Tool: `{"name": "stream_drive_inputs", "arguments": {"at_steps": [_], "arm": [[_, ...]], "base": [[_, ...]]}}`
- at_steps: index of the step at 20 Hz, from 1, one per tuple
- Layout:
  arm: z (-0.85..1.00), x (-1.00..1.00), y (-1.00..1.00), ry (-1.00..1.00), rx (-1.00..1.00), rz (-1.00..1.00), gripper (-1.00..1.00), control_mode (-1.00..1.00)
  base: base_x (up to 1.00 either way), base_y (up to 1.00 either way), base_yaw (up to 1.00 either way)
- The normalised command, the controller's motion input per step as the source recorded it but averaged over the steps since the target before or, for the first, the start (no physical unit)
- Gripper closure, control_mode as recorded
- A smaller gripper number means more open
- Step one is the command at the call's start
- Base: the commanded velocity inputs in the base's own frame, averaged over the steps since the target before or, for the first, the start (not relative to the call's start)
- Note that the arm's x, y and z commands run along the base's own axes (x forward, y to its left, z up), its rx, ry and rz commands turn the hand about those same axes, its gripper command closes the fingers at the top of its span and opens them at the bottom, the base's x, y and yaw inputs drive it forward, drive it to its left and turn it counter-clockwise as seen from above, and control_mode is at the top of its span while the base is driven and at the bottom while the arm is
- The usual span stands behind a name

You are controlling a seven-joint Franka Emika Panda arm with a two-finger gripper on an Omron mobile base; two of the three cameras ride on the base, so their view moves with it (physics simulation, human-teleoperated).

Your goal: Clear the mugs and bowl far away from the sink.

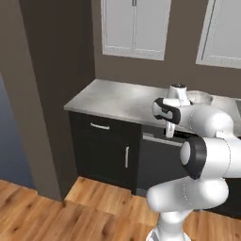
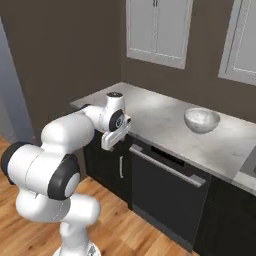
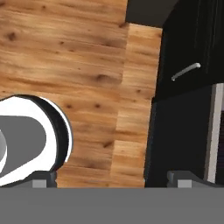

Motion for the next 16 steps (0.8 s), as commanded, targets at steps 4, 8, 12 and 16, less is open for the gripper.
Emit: {"name": "stream_drive_inputs", "arguments": {"at_steps": [4,8,12,16], "arm": [[0.00,0.00,0.00,0.00,0.00,0.00,-1.00,1.00],[0.00,0.00,0.00,0.00,0.00,0.00,-1.00,1.00],[0.00,0.00,0.00,0.00,0.00,0.00,-1.00,1.00],[0.00,0.00,0.00,0.00,0.00,0.00,-1.00,1.00]], "base": [[0.01,0.00,-0.70],[0.19,0.07,-0.61],[0.35,0.34,-0.44],[0.46,0.27,-0.29]]}}
